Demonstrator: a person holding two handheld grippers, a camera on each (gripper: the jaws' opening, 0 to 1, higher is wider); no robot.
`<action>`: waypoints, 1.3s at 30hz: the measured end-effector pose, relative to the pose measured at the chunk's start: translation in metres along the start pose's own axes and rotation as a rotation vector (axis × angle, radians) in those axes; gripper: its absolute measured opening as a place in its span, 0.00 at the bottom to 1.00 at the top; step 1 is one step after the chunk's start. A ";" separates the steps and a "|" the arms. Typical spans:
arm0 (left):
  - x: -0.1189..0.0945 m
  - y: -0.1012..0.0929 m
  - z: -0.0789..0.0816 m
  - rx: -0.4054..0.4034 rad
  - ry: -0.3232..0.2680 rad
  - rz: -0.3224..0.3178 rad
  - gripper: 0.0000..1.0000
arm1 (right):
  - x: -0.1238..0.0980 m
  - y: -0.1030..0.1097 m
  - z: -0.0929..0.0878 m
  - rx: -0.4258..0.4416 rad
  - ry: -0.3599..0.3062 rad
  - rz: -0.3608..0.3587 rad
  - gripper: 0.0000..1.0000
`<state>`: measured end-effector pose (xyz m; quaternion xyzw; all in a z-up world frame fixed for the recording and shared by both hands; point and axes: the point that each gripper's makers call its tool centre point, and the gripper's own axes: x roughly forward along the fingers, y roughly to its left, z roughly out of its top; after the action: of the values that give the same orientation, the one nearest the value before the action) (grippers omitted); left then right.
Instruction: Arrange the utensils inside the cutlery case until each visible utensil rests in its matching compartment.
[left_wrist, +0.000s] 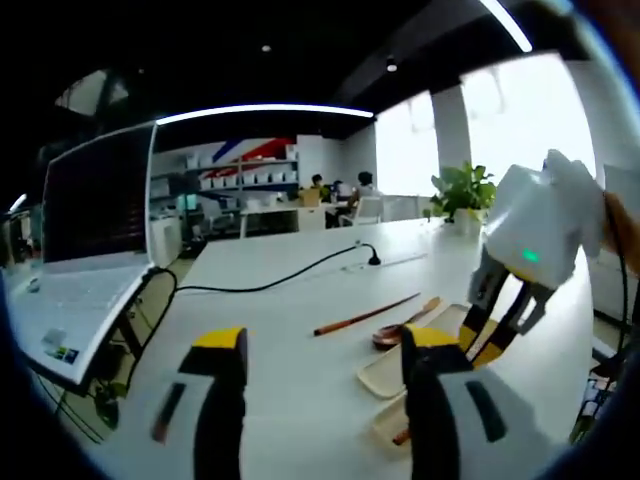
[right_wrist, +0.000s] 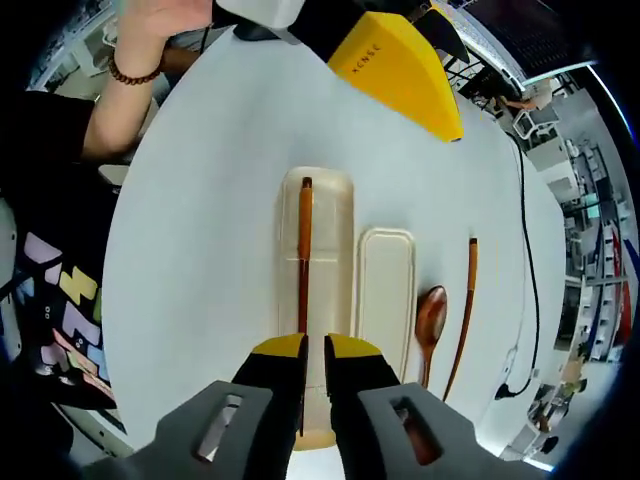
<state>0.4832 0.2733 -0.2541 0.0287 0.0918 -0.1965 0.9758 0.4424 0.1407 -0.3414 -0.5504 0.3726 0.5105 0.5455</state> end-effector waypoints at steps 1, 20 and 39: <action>0.000 0.000 0.000 0.001 0.000 0.000 0.65 | -0.002 -0.004 0.001 0.012 -0.006 -0.010 0.06; 0.002 0.000 -0.004 0.011 0.011 -0.004 0.65 | 0.009 -0.087 -0.013 0.013 -0.019 -0.183 0.14; 0.006 0.005 -0.008 0.003 0.026 -0.006 0.65 | 0.032 -0.166 -0.024 0.059 -0.125 -0.311 0.19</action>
<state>0.4895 0.2760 -0.2629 0.0326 0.1041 -0.1990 0.9739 0.6133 0.1428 -0.3382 -0.5524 0.2633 0.4418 0.6560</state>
